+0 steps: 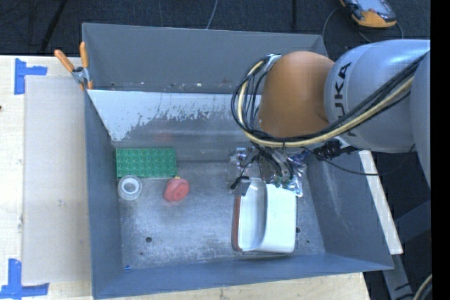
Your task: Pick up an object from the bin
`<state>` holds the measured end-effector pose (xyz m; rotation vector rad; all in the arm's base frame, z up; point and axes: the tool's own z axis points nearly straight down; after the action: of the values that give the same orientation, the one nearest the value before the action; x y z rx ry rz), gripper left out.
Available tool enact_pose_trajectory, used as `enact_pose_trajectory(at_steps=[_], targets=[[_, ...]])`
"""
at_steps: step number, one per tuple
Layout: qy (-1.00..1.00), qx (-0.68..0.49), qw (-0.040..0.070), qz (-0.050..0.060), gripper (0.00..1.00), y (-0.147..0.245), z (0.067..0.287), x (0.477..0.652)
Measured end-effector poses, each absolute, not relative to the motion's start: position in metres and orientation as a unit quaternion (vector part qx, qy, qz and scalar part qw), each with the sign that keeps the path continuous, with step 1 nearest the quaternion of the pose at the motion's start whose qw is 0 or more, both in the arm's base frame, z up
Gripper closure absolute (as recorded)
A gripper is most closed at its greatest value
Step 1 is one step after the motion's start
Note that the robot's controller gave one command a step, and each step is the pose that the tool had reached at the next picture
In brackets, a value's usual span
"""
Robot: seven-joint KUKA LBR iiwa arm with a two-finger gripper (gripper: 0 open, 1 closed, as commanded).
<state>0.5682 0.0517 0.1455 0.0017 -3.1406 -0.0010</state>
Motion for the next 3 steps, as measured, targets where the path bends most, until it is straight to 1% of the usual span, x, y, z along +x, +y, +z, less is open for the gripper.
enact_pose_trajectory(at_steps=[1,2,3], targets=[[-1.000,-0.024,-0.005,-0.001,1.00,0.054,0.278,0.566],[-0.981,0.194,-0.001,-0.001,1.00,0.096,0.241,0.607],[-0.981,0.192,-0.001,0.000,0.00,0.094,0.242,0.607]])
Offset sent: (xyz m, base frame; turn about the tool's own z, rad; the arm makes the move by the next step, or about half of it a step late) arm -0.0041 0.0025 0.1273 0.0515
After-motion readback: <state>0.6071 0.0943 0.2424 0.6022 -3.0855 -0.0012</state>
